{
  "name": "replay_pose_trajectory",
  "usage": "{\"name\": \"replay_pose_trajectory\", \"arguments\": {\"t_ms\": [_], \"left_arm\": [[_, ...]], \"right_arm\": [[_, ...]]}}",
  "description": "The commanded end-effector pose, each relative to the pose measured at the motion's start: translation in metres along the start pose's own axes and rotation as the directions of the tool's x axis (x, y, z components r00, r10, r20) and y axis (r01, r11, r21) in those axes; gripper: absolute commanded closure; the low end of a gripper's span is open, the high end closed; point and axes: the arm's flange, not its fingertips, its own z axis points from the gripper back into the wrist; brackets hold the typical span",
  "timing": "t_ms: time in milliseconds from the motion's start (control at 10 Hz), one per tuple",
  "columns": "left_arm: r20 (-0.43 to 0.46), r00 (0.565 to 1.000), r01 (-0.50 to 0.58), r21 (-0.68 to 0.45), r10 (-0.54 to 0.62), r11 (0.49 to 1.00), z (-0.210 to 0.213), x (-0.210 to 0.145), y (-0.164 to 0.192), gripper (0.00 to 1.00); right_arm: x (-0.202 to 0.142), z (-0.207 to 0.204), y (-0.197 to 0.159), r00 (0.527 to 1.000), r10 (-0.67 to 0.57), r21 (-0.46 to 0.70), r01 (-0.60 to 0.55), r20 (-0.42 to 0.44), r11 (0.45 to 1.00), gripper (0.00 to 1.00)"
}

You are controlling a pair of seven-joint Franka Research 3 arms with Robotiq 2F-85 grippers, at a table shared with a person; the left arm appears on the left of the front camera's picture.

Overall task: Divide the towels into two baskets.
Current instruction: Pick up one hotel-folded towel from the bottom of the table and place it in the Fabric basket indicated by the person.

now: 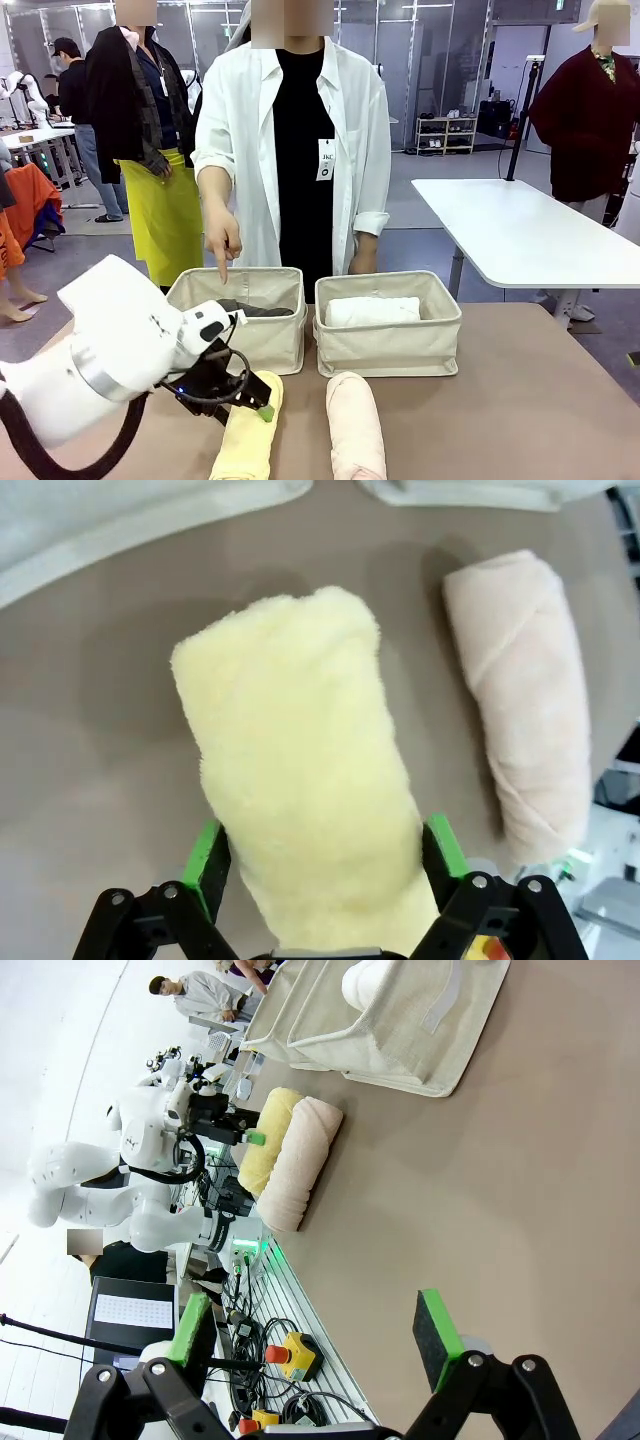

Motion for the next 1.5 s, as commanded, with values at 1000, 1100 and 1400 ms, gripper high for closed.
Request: {"name": "replay_pose_trajectory", "arguments": {"t_ms": [1000, 1100, 1400], "left_arm": [[-0.002, 1.0, -0.019, -0.031, 0.019, 0.999, 0.034, -0.062, 0.006, 0.68], [0.034, 0.999, 0.013, -0.014, -0.013, 1.0, 0.049, -0.062, 0.0, 0.83], [0.031, 0.962, 0.272, 0.0, -0.272, 0.962, 0.132, -0.049, -0.019, 0.8]], "right_arm": [[-0.001, -0.003, 0.002, 1.0, 0.015, -0.007, -0.015, 0.022, 1.0, 0.0], [-0.001, -0.003, 0.002, 1.0, 0.015, -0.007, -0.015, 0.022, 1.0, 0.0], [-0.001, -0.003, 0.002, 1.0, 0.015, -0.007, -0.015, 0.022, 1.0, 0.0]]}}
